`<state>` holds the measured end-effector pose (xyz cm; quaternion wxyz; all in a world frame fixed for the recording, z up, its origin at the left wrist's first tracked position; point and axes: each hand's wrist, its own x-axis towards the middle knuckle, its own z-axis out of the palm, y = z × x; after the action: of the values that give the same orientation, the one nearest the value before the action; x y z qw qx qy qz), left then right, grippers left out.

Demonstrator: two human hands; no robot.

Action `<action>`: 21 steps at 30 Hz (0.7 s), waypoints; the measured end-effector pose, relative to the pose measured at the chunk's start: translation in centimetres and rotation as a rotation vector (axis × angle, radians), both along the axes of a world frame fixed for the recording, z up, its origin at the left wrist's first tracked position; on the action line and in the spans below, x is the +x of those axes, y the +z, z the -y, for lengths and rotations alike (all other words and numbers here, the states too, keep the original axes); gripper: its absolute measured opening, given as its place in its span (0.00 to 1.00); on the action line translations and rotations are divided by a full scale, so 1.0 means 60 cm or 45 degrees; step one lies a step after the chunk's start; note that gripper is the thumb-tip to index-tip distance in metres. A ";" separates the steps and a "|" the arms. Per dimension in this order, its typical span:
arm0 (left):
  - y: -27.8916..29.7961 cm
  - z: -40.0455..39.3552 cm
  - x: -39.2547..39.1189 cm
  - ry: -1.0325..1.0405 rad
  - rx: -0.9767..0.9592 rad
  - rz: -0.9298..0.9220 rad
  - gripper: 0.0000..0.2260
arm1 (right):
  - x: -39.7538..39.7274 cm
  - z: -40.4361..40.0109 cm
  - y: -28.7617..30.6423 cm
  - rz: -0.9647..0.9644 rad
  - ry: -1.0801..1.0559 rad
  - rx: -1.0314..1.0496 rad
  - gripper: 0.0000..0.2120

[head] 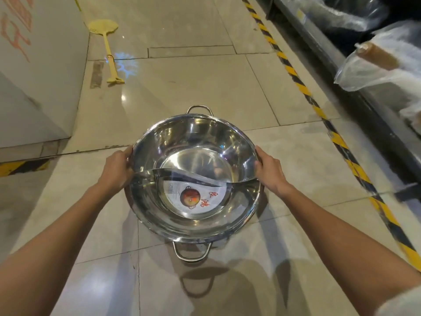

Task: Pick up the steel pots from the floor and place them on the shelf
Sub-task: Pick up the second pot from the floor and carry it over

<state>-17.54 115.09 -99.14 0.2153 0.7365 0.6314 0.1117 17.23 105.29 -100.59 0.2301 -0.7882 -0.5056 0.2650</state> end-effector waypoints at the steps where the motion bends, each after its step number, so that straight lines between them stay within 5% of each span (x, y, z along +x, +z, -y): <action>1: 0.023 -0.007 0.013 -0.035 0.000 0.003 0.16 | 0.011 0.005 0.018 -0.021 -0.042 -0.008 0.24; 12: 0.430 -0.007 0.237 -0.584 -0.163 -0.041 0.23 | 0.151 0.202 0.422 -0.075 -0.544 -0.187 0.27; 18: 0.698 0.060 0.374 -0.812 -0.249 0.031 0.21 | 0.167 0.393 0.704 0.008 -0.866 -0.242 0.27; 21: 0.820 0.117 0.438 -1.026 -0.274 0.047 0.27 | 0.144 0.505 0.817 -0.048 -1.031 -0.226 0.25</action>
<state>8.72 108.05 -49.93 0.3288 0.8959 0.2968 -0.0349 25.87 74.97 -51.55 0.2561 -0.9352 -0.1257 0.2099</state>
